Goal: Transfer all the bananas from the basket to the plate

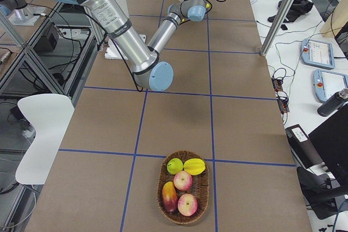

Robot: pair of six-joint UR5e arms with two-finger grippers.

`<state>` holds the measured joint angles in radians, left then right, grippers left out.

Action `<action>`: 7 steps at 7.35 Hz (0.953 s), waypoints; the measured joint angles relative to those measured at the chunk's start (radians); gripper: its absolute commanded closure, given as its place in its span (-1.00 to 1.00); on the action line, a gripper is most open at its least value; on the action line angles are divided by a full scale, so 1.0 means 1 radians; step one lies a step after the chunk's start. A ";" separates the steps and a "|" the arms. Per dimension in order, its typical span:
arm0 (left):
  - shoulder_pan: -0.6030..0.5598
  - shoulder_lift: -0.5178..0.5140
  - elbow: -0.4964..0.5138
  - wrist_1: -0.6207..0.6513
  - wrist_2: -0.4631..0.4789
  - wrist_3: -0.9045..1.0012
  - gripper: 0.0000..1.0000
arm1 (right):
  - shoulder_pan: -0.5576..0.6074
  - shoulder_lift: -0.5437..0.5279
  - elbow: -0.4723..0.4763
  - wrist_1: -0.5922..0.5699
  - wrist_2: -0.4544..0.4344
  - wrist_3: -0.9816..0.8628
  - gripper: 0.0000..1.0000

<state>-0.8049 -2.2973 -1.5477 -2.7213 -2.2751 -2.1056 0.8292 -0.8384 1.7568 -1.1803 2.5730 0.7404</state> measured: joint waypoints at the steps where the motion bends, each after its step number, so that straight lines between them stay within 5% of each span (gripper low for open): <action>1: -0.001 0.007 -0.001 0.000 -0.002 0.008 1.00 | 0.010 -0.015 0.005 0.011 -0.001 0.004 -0.97; 4: -0.041 0.091 -0.028 -0.002 -0.045 0.084 1.00 | 0.071 -0.124 0.010 0.147 -0.002 0.078 -0.97; 7: -0.226 0.241 -0.005 -0.003 -0.262 0.214 1.00 | 0.110 -0.222 0.009 0.192 -0.023 0.098 -0.97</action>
<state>-1.0307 -2.0561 -1.5526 -2.7238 -2.5374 -1.8920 0.9394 -1.0600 1.7663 -0.9883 2.5500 0.8380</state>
